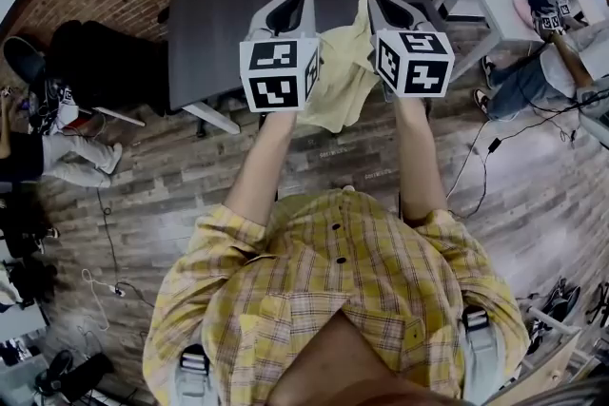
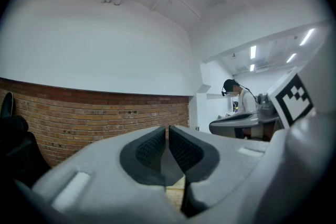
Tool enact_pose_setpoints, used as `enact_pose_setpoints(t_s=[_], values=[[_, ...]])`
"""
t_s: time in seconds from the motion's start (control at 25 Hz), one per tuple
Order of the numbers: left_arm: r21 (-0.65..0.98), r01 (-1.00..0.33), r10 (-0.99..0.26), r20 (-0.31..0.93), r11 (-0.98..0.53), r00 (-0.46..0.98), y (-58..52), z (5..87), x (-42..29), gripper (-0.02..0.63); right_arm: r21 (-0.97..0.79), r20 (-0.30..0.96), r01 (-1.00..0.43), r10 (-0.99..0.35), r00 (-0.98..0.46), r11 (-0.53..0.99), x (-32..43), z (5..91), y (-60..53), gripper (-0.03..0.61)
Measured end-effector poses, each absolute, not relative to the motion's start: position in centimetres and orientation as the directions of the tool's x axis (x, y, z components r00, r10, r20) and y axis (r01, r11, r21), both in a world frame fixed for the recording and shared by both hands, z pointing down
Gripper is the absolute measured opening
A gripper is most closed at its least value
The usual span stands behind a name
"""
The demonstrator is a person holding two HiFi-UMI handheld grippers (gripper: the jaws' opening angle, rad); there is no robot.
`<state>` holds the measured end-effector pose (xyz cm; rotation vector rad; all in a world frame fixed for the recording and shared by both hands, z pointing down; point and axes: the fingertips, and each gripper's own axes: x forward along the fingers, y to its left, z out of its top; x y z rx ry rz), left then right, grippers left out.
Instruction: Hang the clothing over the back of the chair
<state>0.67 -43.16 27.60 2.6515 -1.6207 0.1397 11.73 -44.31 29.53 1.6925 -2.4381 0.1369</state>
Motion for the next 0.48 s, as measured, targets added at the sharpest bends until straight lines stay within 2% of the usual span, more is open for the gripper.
enact_pose_setpoints(t_s=[0.12,0.48], values=[[-0.024,-0.879,-0.877,0.077,-0.476,0.474,-41.8,27.0,1.0,0.002,0.022,0.179,-0.938,-0.925,-0.336,0.345,11.7,29.1,-43.2,0.006],[-0.048,-0.860,-0.861,0.061,-0.508,0.505,-38.0,26.7,1.4,0.002,0.006,0.128,-0.937,-0.930,-0.345,0.348,10.9,28.1,-39.2,0.005]])
